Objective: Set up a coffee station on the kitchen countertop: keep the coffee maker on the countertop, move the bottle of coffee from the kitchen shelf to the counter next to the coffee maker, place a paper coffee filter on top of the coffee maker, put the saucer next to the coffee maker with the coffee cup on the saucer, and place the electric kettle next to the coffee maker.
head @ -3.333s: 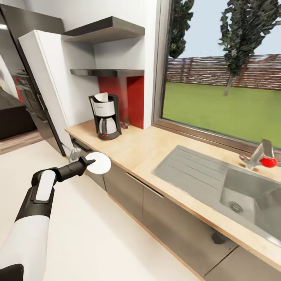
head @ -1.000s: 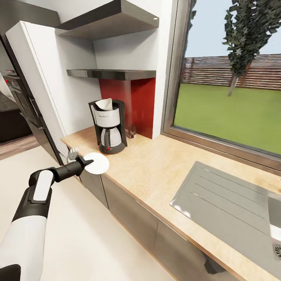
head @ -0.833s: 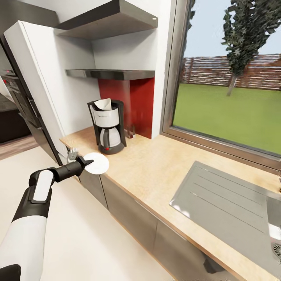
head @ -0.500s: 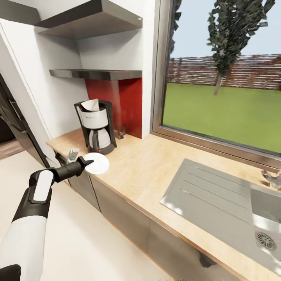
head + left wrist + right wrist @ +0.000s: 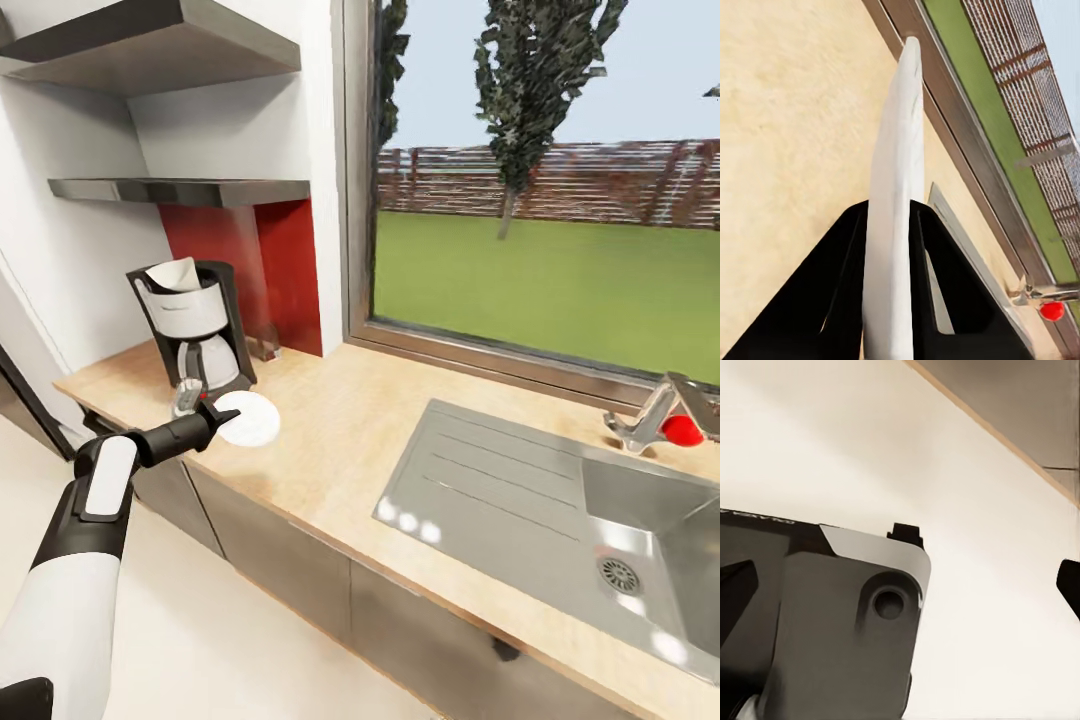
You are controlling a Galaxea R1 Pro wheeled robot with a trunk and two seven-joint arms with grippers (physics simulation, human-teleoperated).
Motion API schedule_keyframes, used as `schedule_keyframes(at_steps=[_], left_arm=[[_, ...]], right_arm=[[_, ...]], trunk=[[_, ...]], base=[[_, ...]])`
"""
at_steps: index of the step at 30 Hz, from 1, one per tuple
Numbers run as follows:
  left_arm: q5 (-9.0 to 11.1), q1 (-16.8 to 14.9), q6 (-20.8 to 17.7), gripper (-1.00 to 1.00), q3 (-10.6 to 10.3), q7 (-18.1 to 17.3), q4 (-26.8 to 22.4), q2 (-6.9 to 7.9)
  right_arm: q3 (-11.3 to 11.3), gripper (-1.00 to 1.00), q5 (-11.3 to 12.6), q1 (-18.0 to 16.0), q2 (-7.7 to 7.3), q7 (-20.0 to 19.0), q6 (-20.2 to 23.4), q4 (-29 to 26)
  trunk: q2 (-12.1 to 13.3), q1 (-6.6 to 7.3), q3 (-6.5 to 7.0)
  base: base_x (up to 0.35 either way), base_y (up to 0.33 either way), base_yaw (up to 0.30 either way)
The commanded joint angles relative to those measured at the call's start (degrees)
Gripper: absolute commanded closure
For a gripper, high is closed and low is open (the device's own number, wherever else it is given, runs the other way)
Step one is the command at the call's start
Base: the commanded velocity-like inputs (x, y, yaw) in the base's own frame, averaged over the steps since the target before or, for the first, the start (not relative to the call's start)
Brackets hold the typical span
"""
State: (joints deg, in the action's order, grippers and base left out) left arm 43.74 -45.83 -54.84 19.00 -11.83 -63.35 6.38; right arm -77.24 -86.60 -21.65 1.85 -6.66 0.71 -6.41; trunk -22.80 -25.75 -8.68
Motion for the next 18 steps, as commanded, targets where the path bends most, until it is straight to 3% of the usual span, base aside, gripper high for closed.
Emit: schedule_keyframes(at_steps=[1, 5, 15, 18], left_arm=[[-0.5, -0.1, -0.3, 1.00, 0.1, -0.5, 0.0, -0.02], [-0.5, -0.1, -0.3, 1.00, 0.1, -0.5, 0.0, -0.05], [-0.5, 0.0, -0.3, 1.00, 0.2, -0.5, 0.0, -0.04], [-0.5, 0.0, -0.3, 1.00, 2.2, -0.5, -0.2, 0.03]], right_arm=[[-0.5, -1.00, -0.4, -0.1, 0.08, 0.1, 0.1, -0.3], [-0.5, -1.00, -0.4, -0.1, 0.09, 1.9, 0.1, -0.3], [-0.5, -1.00, -0.4, -0.1, 0.08, 2.4, 0.1, -0.3], [-0.5, -1.00, -0.4, -0.1, 0.08, 2.3, 0.0, -0.3]], trunk=[[-0.1, -0.03, -0.12], [-0.1, -0.03, -0.12], [-0.1, -0.03, -0.12], [-0.1, -0.03, -0.12]], base=[[0.000, 0.000, -0.271], [0.000, 0.000, -0.271], [0.000, 0.000, -0.271], [0.000, 0.000, -0.271]])
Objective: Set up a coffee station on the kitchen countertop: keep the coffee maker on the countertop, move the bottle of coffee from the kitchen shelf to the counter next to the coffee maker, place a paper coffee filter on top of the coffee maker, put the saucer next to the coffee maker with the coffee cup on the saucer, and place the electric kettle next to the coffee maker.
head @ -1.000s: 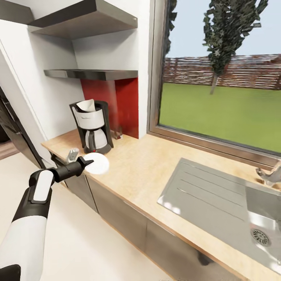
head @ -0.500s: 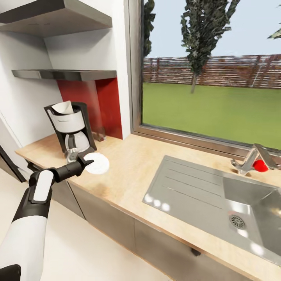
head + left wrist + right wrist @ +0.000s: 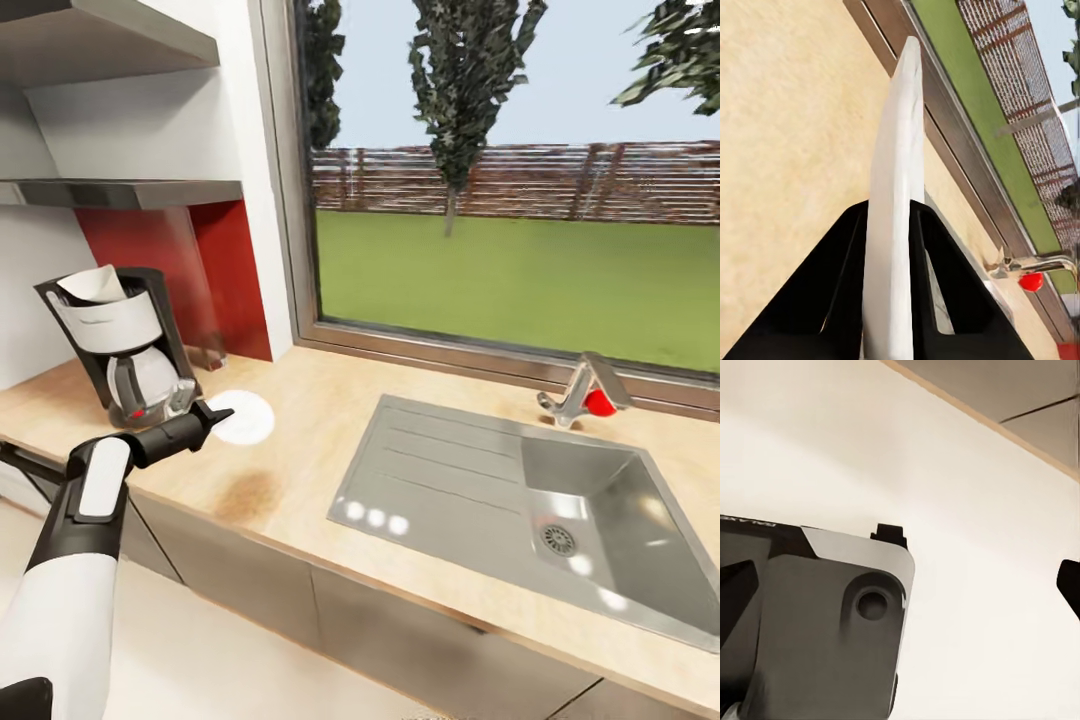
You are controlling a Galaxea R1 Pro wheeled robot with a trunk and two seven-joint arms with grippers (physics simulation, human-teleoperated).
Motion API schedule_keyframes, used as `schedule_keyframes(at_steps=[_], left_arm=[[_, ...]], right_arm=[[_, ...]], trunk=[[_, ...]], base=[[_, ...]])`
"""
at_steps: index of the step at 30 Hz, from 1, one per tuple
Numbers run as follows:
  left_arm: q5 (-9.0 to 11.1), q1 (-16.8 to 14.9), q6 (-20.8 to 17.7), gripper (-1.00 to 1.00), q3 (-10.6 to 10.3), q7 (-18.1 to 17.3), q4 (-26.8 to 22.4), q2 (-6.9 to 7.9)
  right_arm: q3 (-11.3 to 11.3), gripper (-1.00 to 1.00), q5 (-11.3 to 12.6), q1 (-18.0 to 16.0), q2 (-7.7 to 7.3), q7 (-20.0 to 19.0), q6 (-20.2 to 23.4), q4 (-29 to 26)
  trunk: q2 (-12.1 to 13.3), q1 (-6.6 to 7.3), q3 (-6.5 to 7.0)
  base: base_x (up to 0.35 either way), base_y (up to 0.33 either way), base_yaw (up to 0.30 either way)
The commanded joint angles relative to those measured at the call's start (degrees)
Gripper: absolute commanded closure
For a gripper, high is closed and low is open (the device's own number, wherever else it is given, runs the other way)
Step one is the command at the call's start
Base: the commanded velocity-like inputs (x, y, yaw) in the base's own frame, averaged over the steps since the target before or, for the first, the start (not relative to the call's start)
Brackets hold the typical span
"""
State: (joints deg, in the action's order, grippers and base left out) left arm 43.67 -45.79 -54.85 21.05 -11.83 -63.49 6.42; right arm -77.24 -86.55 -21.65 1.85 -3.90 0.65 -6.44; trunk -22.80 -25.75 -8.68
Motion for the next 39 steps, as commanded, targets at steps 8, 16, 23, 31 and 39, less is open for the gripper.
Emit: schedule_keyframes(at_steps=[8, 16, 23, 31, 39], left_arm=[[-0.9, 0.0, -0.4, 1.00, 3.3, -0.6, -0.1, 0.16], [-1.0, 0.1, -0.3, 1.00, 3.5, -0.6, -0.1, 0.17], [-1.0, 0.1, -0.4, 1.00, 3.5, -0.6, -0.1, 0.22], [-1.0, 0.1, -0.6, 1.00, 3.5, -0.6, -0.1, 0.79], [-1.0, 1.2, -0.5, 1.00, 3.4, -0.6, 0.0, 0.76]], right_arm=[[-0.4, -1.00, -0.4, -0.1, 0.17, -0.5, 0.1, -0.1], [-0.1, -1.00, -0.7, -0.1, 0.22, -0.8, 0.1, 0.1], [-0.1, -1.00, -0.7, -0.1, -0.03, -0.9, 0.1, -0.1], [-0.1, -1.00, -0.7, 3.9, -1.78, -0.7, 0.4, -0.2], [-0.1, -1.00, -0.7, 9.8, -2.11, -0.7, 0.5, -0.2]], trunk=[[-0.1, -0.03, -0.12], [-0.1, -0.03, -0.12], [-0.1, -0.03, -0.12], [-0.1, -0.03, -0.12], [-0.1, -0.03, -0.12]], base=[[0.140, 0.018, -0.222], [0.259, 0.189, -0.023], [0.243, 0.229, -0.001], [0.132, 0.282, 0.000], [-0.005, 0.295, 0.000]])
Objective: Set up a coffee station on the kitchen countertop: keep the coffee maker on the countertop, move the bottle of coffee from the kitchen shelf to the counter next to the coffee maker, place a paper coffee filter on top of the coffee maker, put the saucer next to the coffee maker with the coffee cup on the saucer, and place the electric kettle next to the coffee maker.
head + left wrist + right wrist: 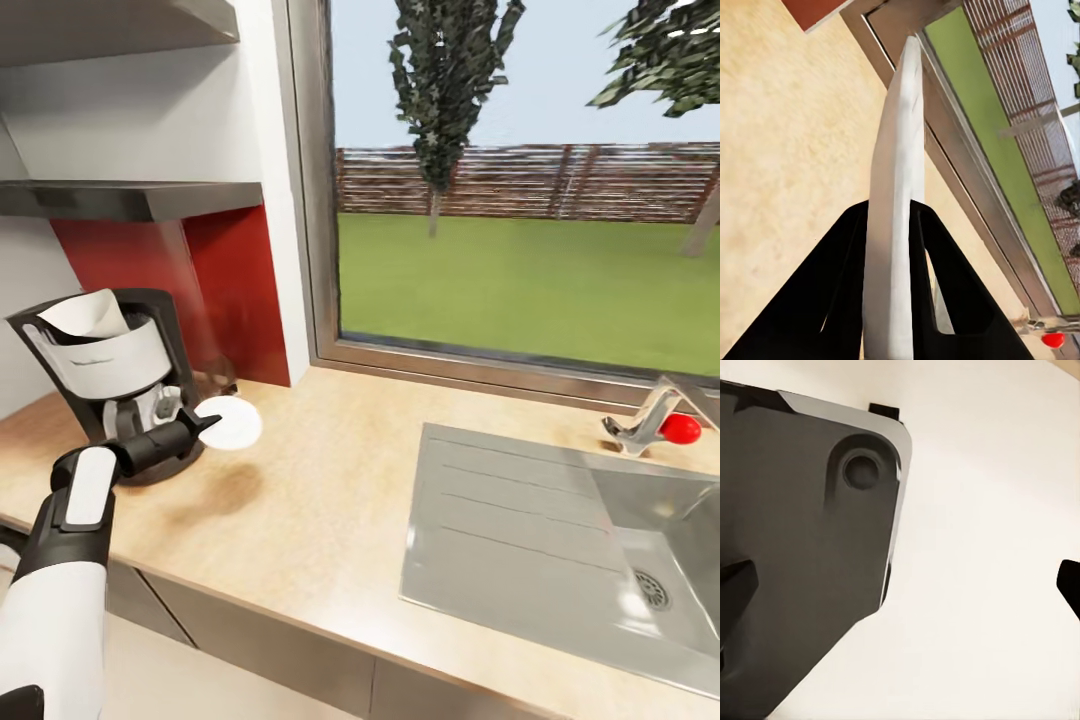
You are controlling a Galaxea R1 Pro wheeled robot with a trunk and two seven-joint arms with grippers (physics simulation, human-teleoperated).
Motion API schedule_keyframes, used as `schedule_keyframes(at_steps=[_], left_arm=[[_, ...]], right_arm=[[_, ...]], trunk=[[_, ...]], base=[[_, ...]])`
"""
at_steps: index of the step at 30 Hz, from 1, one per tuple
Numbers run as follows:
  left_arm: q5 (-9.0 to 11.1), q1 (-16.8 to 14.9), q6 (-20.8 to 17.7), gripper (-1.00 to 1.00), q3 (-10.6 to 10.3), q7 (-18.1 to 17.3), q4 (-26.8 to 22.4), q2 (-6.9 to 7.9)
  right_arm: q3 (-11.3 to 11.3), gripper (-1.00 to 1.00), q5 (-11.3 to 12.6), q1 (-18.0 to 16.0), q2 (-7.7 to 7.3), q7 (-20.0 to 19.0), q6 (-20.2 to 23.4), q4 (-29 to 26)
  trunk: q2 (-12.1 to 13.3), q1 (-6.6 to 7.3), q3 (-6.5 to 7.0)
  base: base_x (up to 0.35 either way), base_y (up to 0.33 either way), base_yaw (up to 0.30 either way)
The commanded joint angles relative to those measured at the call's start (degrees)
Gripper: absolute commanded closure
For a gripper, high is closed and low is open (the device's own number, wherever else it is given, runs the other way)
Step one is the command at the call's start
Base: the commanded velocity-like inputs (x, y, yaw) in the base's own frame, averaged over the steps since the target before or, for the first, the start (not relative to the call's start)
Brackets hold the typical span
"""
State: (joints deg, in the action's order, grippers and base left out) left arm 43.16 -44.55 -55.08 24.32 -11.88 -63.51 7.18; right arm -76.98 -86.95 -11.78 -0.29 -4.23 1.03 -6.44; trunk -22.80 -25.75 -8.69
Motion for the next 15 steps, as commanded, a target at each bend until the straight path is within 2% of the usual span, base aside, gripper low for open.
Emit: schedule_keyframes(at_steps=[1, 5, 15], left_arm=[[-0.5, 0.0, -0.2, 1.00, 0.1, -0.5, 0.0, -0.03], [-0.5, 0.0, -0.2, 1.00, 0.1, -0.5, 0.0, -0.08], [-0.5, 0.0, -0.1, 1.00, -0.1, -0.5, 0.1, -0.15]], right_arm=[[-0.4, -1.00, -0.3, 0.0, 0.03, -0.4, 0.1, -0.2], [-0.4, -1.00, -0.3, 0.0, 0.03, -0.4, 0.0, -0.2], [-0.4, -1.00, -0.3, 0.0, 0.03, -0.2, -0.1, -0.2]], trunk=[[-0.1, -0.03, -0.11], [-0.1, -0.03, -0.11], [-0.1, -0.03, -0.11]], base=[[-0.008, 0.189, 0.000], [-0.003, 0.075, 0.000], [0.000, 0.002, 0.000]])
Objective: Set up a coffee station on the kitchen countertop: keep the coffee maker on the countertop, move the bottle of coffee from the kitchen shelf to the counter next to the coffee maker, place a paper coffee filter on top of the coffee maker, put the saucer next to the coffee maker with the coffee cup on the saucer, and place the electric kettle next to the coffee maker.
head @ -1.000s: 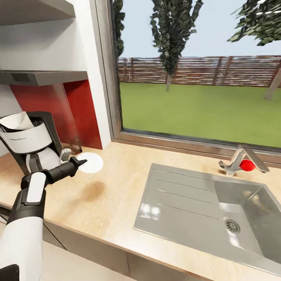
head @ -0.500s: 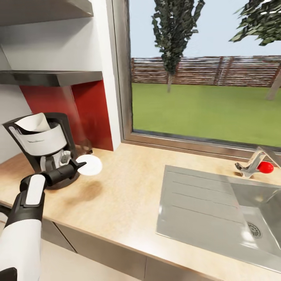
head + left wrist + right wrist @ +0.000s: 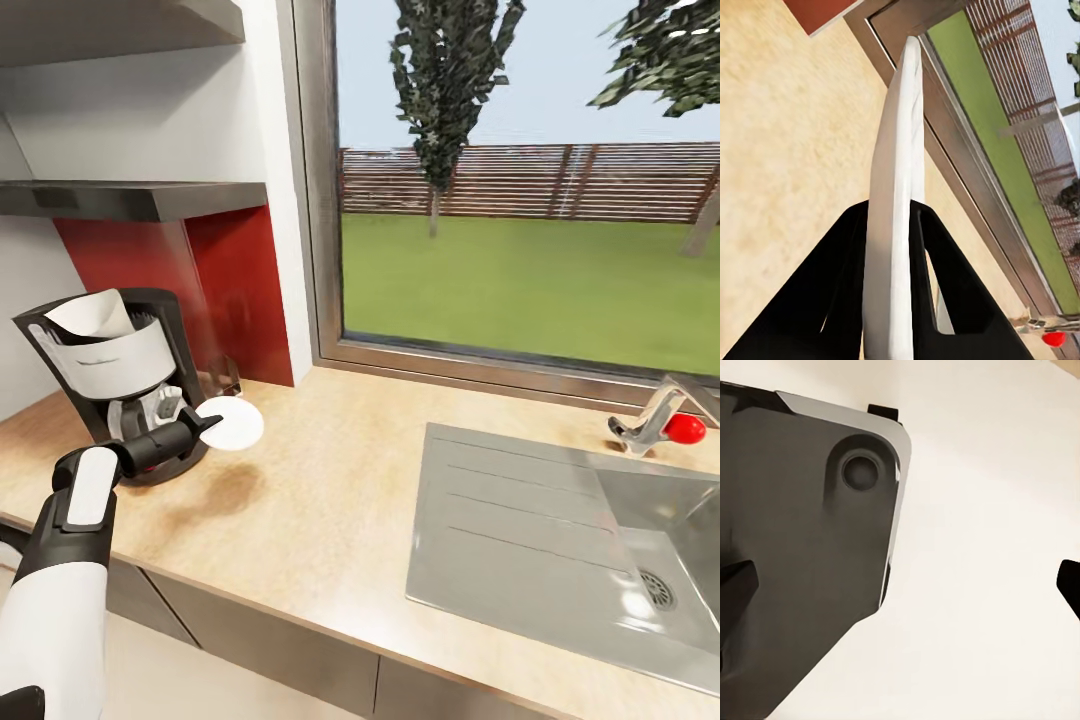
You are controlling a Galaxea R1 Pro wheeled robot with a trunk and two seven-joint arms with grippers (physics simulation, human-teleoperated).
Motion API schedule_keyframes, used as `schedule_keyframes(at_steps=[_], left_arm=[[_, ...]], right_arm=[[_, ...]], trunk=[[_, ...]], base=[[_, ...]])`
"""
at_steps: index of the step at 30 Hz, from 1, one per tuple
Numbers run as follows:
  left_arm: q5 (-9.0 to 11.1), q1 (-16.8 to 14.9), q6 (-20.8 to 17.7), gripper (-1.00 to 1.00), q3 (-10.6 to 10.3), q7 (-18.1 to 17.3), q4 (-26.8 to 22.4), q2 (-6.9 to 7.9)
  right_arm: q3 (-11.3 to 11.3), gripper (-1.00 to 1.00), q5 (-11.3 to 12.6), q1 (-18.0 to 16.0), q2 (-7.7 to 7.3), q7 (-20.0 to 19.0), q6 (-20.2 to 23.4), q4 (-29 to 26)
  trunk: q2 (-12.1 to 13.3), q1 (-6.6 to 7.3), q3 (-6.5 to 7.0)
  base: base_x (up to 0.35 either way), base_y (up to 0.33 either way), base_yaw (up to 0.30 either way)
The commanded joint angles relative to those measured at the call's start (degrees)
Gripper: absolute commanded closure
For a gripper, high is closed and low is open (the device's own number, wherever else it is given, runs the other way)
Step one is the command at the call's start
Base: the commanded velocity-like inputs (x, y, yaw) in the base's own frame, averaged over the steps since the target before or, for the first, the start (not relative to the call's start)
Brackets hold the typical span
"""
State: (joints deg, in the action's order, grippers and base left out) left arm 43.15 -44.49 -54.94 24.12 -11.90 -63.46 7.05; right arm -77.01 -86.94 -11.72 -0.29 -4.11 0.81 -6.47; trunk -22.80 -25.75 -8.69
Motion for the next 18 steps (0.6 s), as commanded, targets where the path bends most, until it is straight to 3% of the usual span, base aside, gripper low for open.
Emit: schedule_keyframes(at_steps=[1, 6, 14, 18], left_arm=[[-0.5, -0.1, -0.2, 1.00, 0.1, -0.5, 0.0, -0.02], [-0.5, 0.8, -0.1, 1.00, 0.2, -0.4, 0.1, -0.02], [-0.3, 6.0, 0.2, 1.00, 0.6, -0.7, 0.0, 0.29], [-0.3, 7.7, 0.2, 1.00, 2.6, -0.8, 0.0, 0.32]], right_arm=[[-0.4, -1.00, -0.3, -0.1, 0.03, -0.3, 0.1, -0.1], [-0.4, -1.00, -0.3, -0.1, 0.03, -0.3, 0.1, -0.1], [-0.3, -1.00, -0.3, -0.1, 0.04, -0.3, 0.1, -0.1], [-0.3, -1.00, -0.3, -0.1, 0.10, -0.3, 0.1, -0.1]], trunk=[[-0.1, -0.03, -0.12], [-0.1, -0.03, -0.12], [-0.1, -0.03, -0.12], [-0.1, -0.03, -0.12]], base=[[0.000, 0.000, 0.000], [0.000, 0.000, -0.075], [0.000, 0.000, -0.240], [0.000, 0.000, -0.261]])
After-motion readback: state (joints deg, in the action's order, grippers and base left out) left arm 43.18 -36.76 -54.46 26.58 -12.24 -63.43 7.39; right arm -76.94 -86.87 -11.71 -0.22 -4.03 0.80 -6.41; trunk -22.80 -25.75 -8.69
